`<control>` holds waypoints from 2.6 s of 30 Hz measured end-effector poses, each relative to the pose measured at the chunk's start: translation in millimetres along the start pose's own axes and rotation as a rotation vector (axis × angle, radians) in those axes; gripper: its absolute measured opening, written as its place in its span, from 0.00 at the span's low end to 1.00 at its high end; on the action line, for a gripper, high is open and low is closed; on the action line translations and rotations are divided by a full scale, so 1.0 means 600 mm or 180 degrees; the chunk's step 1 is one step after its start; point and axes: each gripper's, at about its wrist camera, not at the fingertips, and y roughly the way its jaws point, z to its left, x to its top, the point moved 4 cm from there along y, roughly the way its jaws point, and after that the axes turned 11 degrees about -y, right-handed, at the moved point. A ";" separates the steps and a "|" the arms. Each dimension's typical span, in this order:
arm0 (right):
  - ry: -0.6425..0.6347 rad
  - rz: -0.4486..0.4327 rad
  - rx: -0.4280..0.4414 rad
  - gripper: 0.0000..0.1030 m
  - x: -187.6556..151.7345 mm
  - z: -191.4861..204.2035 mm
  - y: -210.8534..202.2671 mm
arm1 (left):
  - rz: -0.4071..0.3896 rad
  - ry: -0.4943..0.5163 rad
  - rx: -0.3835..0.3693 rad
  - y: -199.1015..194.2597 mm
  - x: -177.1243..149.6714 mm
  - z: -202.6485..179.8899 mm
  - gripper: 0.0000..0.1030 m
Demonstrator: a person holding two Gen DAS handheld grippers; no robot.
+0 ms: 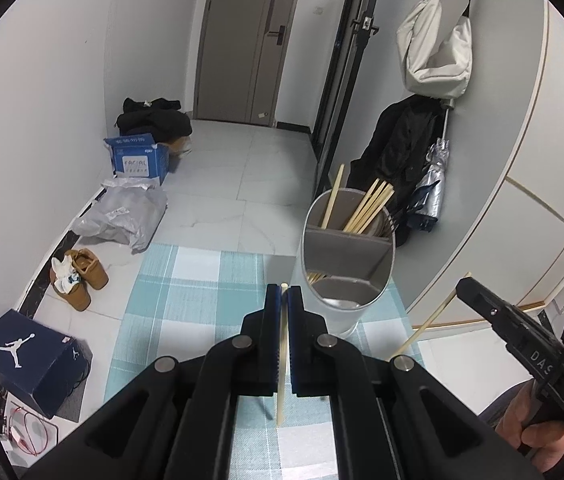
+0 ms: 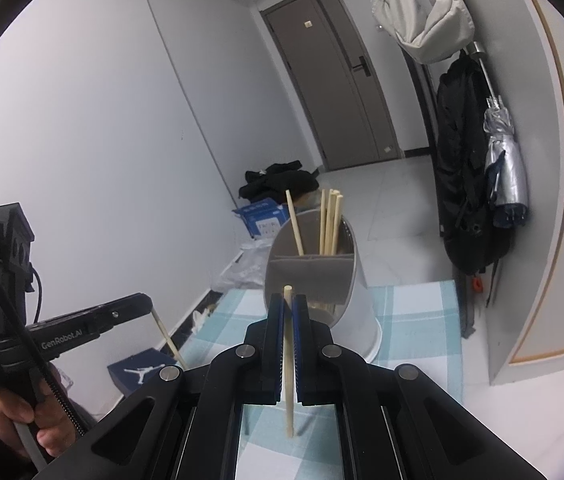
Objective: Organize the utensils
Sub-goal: 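Carry both held chopsticks up over the white holder opening, then lower the left gripper's chopstick into the holder and open it while the right gripper does too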
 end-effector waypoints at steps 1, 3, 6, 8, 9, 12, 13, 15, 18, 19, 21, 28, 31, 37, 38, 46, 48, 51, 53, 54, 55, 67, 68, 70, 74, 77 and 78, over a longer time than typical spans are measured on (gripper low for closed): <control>0.0006 -0.0013 0.0012 0.04 0.002 0.000 -0.002 | -0.0012 -0.0005 -0.0020 -0.004 0.005 -0.001 0.00; 0.0001 -0.0041 0.0035 0.03 0.007 0.001 -0.005 | -0.0036 -0.0011 -0.0053 -0.010 0.012 -0.004 0.00; 0.0000 -0.0088 0.0066 0.04 0.019 0.004 -0.013 | -0.0093 0.0000 -0.0108 -0.020 0.027 -0.011 0.00; -0.0008 -0.0117 0.0076 0.04 0.028 0.006 -0.017 | -0.0133 0.0006 -0.0158 -0.028 0.038 -0.019 0.00; -0.0009 -0.0136 0.0085 0.04 0.034 0.006 -0.019 | -0.0151 0.0015 -0.0176 -0.031 0.044 -0.022 0.00; -0.0028 -0.0193 0.0103 0.04 0.057 0.008 -0.027 | -0.0199 0.0036 -0.0241 -0.039 0.060 -0.034 0.00; -0.0043 -0.0205 0.0106 0.04 0.065 0.009 -0.028 | -0.0209 0.0038 -0.0261 -0.040 0.063 -0.037 0.00; -0.0069 -0.0230 0.0123 0.04 0.081 0.009 -0.031 | -0.0225 0.0040 -0.0304 -0.041 0.075 -0.044 0.00; -0.0108 -0.0282 0.0131 0.04 0.108 0.010 -0.035 | -0.0223 0.0016 -0.0372 -0.040 0.092 -0.051 0.00; -0.0109 -0.0298 0.0135 0.04 0.117 0.009 -0.036 | -0.0232 0.0006 -0.0382 -0.040 0.098 -0.054 0.00; -0.0111 -0.0323 0.0146 0.04 0.135 0.006 -0.036 | -0.0259 -0.0007 -0.0405 -0.042 0.109 -0.058 0.00; -0.0229 -0.0426 0.0105 0.04 0.202 -0.005 -0.034 | -0.0350 -0.0077 -0.0490 -0.041 0.154 -0.069 0.00; -0.0244 -0.0472 0.0073 0.04 0.232 -0.018 -0.030 | -0.0395 -0.0093 -0.0521 -0.033 0.180 -0.076 0.00; -0.0262 -0.0535 0.0005 0.04 0.276 -0.045 -0.011 | -0.0424 -0.0135 -0.0545 -0.004 0.214 -0.081 0.00; -0.0262 -0.0536 -0.0003 0.03 0.280 -0.049 -0.007 | -0.0433 -0.0142 -0.0539 -0.001 0.217 -0.080 0.00; -0.0198 -0.0515 -0.0047 0.04 0.294 -0.079 0.037 | -0.0311 -0.0133 -0.0537 0.055 0.237 -0.083 0.00; -0.0172 -0.0495 -0.0043 0.04 0.294 -0.085 0.050 | -0.0280 -0.0056 -0.0505 0.066 0.239 -0.088 0.00; -0.0208 -0.0463 -0.0034 0.04 0.291 -0.085 0.071 | -0.0243 0.0056 -0.0451 0.080 0.236 -0.089 0.00; -0.0228 -0.0432 -0.0010 0.04 0.287 -0.084 0.084 | -0.0209 0.0072 -0.0450 0.086 0.235 -0.085 0.00; -0.0230 -0.0412 -0.0005 0.04 0.284 -0.083 0.090 | -0.0184 0.0083 -0.0455 0.089 0.233 -0.083 0.00; -0.0233 -0.0393 -0.0002 0.04 0.282 -0.083 0.095 | -0.0165 0.0093 -0.0456 0.092 0.232 -0.082 0.00; -0.0315 -0.0101 0.0084 0.04 0.232 -0.068 0.154 | -0.0019 0.0349 -0.0418 0.117 0.203 -0.090 0.00; -0.0310 -0.0071 0.0088 0.04 0.226 -0.067 0.159 | 0.0010 0.0332 -0.0414 0.121 0.201 -0.089 0.00; -0.0268 -0.0021 0.0107 0.04 0.215 -0.068 0.169 | 0.0075 0.0290 -0.0426 0.126 0.199 -0.087 0.00; -0.0172 0.0064 0.0142 0.04 0.192 -0.072 0.186 | 0.0145 0.0283 -0.0410 0.135 0.185 -0.086 0.00; -0.0150 0.0146 0.0151 0.04 0.178 -0.074 0.196 | 0.0193 0.0301 -0.0398 0.141 0.176 -0.084 0.00; -0.0148 0.0179 0.0158 0.04 0.173 -0.074 0.200 | 0.0211 0.0301 -0.0403 0.143 0.173 -0.083 0.00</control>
